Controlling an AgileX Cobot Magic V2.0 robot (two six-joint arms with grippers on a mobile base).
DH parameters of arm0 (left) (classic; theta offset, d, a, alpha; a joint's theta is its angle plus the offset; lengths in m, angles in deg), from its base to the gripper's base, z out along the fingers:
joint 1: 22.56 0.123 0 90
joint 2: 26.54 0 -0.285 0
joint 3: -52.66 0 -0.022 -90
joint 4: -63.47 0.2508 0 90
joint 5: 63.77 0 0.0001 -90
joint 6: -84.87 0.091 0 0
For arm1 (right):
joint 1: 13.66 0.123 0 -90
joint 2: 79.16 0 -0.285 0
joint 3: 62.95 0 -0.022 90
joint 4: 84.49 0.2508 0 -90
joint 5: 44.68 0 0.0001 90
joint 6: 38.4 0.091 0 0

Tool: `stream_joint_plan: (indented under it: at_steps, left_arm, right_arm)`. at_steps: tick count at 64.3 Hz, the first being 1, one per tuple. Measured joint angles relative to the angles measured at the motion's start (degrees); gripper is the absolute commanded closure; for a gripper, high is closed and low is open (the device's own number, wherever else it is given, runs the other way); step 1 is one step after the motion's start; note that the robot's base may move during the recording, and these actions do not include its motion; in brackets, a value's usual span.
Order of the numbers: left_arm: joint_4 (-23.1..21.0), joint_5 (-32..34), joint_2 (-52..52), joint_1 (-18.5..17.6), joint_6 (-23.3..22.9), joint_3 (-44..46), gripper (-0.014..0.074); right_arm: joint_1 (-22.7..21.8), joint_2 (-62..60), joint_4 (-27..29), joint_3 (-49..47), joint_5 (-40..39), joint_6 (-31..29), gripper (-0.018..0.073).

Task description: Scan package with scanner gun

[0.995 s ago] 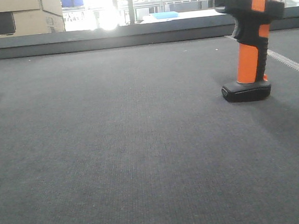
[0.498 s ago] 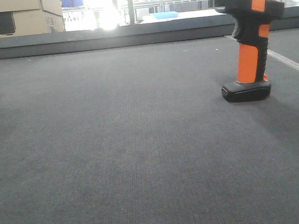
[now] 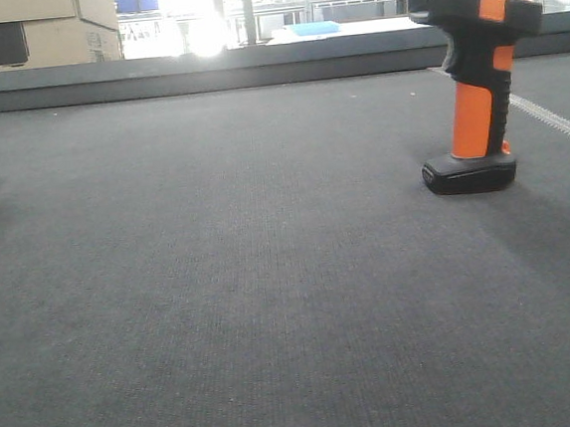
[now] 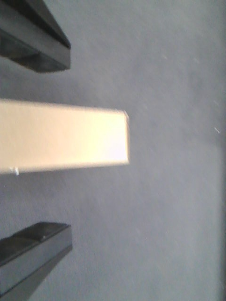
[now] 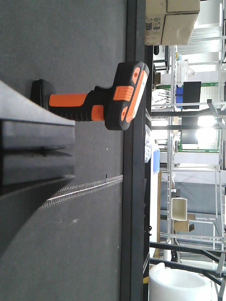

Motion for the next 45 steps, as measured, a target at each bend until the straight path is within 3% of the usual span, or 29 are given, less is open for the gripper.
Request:
stream_joint_plan:
  at_steps: [12, 45]
  left_arm:
    - [-0.22, -5.77, -2.10, 0.56, 0.00, 0.02, 0.0023]
    - [-0.01, -12.45, -8.37, 0.56, 0.00, 0.11, 0.0025]
  right_arm:
    - [0.00, 0.00, 0.00, 0.00, 0.00, 0.00, 0.0721]
    - [0.00, 0.00, 0.00, 0.00, 0.00, 0.00, 0.0721]
